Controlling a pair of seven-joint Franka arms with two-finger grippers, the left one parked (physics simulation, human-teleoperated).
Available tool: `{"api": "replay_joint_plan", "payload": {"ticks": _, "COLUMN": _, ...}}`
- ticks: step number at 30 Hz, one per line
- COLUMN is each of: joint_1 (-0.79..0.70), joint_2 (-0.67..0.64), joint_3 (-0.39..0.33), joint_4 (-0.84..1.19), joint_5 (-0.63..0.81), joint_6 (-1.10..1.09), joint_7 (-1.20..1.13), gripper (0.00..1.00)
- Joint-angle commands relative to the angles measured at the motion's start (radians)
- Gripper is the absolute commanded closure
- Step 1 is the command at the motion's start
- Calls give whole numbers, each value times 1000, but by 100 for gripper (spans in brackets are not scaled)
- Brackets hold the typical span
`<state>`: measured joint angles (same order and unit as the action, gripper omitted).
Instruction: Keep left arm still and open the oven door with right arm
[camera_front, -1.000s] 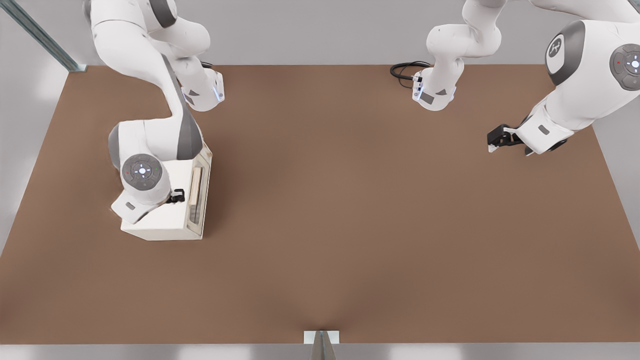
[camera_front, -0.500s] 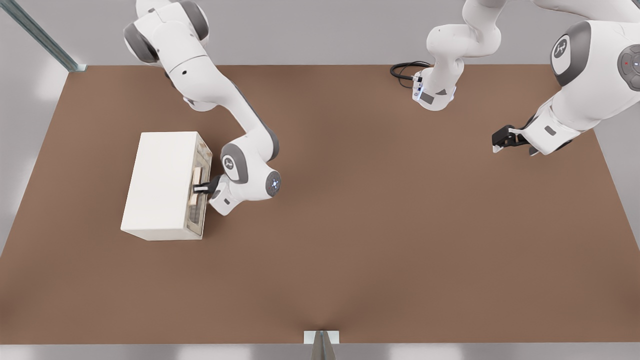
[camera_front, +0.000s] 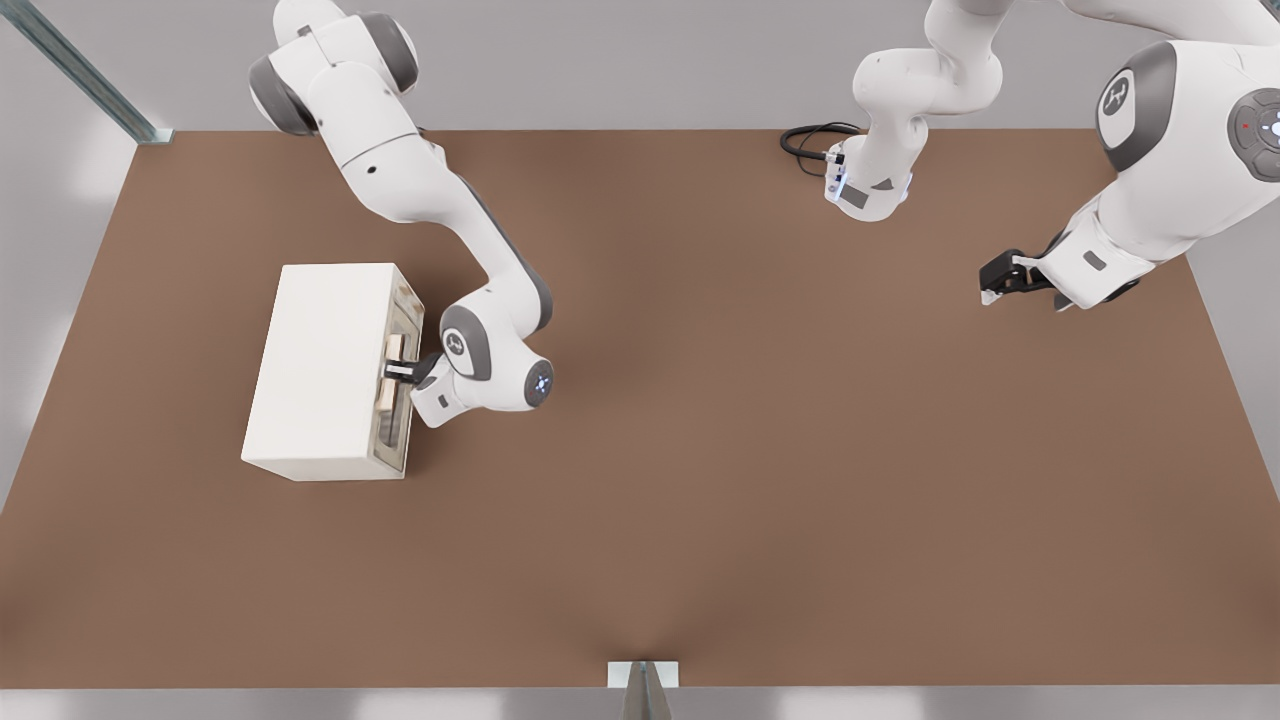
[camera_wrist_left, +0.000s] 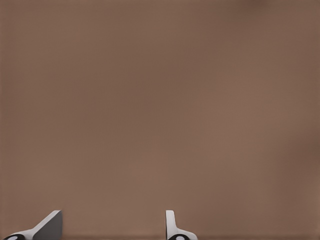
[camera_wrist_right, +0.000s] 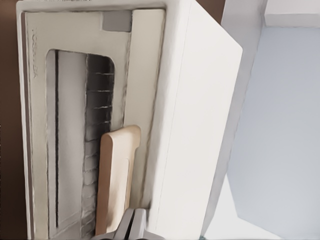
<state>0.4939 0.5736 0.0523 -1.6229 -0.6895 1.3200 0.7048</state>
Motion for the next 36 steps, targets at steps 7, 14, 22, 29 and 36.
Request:
{"api": "replay_joint_plan", "payload": {"ticks": 7, "joint_1": -2, "joint_2": 8, "joint_3": 0, "joint_4": 0, "joint_5": 10, "joint_6": 18, "joint_7": 229, "gripper": 79}}
{"api": "replay_joint_plan", "payload": {"ticks": 14, "joint_1": 41, "joint_2": 38, "joint_3": 0, "joint_4": 73, "joint_5": 82, "joint_6": 13, "joint_7": 292, "gripper": 79}}
{"api": "replay_joint_plan", "payload": {"ticks": 22, "joint_1": -265, "joint_2": 85, "joint_3": 3, "joint_4": 580, "joint_5": 693, "joint_6": -4, "joint_7": -280, "gripper": 0}}
{"api": "replay_joint_plan", "payload": {"ticks": 29, "joint_1": -488, "joint_2": -386, "joint_3": 4, "joint_4": 215, "joint_5": 651, "joint_6": 182, "joint_7": -668, "gripper": 0}}
{"api": "replay_joint_plan", "payload": {"ticks": 36, "joint_1": -492, "joint_2": -379, "joint_3": 4, "joint_4": 247, "joint_5": 630, "joint_6": 252, "joint_7": -673, "gripper": 0}}
